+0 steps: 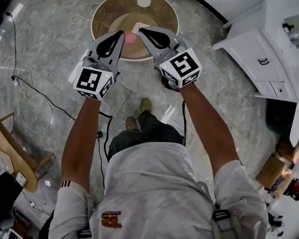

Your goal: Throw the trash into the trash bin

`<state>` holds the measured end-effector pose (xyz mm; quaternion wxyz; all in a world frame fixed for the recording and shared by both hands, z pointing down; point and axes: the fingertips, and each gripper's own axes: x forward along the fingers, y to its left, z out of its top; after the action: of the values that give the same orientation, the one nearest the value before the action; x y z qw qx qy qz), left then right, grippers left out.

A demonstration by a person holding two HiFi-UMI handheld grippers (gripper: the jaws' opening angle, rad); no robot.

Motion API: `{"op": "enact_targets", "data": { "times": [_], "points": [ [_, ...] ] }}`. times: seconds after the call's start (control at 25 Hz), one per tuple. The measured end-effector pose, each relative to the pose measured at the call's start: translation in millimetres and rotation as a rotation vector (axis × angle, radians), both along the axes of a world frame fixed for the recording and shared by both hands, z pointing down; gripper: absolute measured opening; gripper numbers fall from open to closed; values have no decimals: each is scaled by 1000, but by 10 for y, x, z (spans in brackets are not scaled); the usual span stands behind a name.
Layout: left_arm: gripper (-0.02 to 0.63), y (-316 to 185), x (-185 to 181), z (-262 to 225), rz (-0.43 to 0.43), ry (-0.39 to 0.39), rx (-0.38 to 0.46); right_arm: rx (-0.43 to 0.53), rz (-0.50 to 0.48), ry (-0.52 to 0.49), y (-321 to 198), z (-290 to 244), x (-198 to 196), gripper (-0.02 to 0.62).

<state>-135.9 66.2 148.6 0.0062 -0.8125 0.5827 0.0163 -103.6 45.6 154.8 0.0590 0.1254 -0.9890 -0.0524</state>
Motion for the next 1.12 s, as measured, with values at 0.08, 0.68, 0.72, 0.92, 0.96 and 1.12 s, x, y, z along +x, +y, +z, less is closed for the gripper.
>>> {"op": "enact_targets", "data": {
  "times": [0.08, 0.68, 0.72, 0.92, 0.96, 1.12],
  "points": [
    [0, -118, -31, 111, -4, -5, -16, 1, -18, 12, -127, 108, -41, 2],
    [0, -739, -289, 1171, -50, -25, -168, -29, -145, 152, -640, 1200, -364, 2],
    [0, -760, -311, 1251, -43, -29, -180, -31, -147, 165, -652, 1285, -400, 2],
    [0, -859, -405, 1626, -2, -38, -219, -50, -147, 208, -700, 1708, -565, 2],
    [0, -874, -424, 1698, 6, -35, -227, -54, -143, 216, -710, 1792, -586, 2],
    [0, -904, -533, 2027, 28, -27, -276, -59, -132, 264, -747, 2116, -681, 2]
  ]
}}
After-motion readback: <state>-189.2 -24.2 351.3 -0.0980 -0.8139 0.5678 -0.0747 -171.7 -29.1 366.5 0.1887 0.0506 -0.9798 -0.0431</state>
